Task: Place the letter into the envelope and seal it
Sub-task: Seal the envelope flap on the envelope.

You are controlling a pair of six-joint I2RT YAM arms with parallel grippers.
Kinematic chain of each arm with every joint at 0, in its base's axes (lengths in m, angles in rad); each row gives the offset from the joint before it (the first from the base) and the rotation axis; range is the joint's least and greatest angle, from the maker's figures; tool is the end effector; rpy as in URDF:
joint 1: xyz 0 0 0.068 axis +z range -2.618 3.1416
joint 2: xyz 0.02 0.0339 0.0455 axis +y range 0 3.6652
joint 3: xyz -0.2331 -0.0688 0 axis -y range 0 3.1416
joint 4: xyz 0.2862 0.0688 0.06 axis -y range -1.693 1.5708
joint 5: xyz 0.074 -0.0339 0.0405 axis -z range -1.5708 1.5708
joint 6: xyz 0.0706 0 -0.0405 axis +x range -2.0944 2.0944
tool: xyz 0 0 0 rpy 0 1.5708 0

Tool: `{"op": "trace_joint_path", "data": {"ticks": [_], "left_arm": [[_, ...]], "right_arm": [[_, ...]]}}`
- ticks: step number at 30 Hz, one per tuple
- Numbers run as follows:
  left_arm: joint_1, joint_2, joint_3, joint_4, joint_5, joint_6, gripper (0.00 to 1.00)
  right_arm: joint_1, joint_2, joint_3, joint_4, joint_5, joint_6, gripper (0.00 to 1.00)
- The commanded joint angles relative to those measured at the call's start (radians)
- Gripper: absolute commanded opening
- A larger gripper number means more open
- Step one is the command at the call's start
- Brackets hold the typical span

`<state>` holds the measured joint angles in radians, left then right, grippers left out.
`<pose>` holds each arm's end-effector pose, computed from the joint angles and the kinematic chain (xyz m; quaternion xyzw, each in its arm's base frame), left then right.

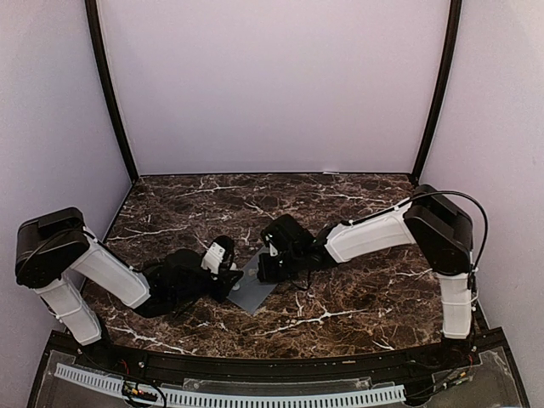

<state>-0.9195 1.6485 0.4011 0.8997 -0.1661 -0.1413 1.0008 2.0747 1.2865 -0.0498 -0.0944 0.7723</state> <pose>0.2039 -0.2482 0.0447 0.2655 0.7730 -0.2309 0.5279 0.2499 0.4022 0.0497 -0.1231 0.9246 0.3051 0.1921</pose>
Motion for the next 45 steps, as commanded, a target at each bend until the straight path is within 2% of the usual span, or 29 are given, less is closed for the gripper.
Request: {"op": "trace_joint_path", "data": {"ticks": [1,7,29,45], "left_arm": [[-0.007,0.008,-0.009,-0.013,-0.024,0.027,0.0],[-0.012,0.003,-0.013,-0.009,-0.029,0.03,0.0],[-0.016,-0.004,-0.017,-0.007,-0.039,0.032,0.0],[-0.016,-0.008,-0.021,-0.002,-0.036,0.035,0.0]], "right_arm": [[-0.002,-0.06,-0.006,0.057,-0.046,0.001,0.0],[-0.004,-0.055,0.002,0.106,-0.066,0.008,0.0],[-0.041,0.05,-0.01,0.094,-0.081,0.034,0.0],[-0.086,0.055,-0.029,0.08,-0.03,0.035,0.0]]}}
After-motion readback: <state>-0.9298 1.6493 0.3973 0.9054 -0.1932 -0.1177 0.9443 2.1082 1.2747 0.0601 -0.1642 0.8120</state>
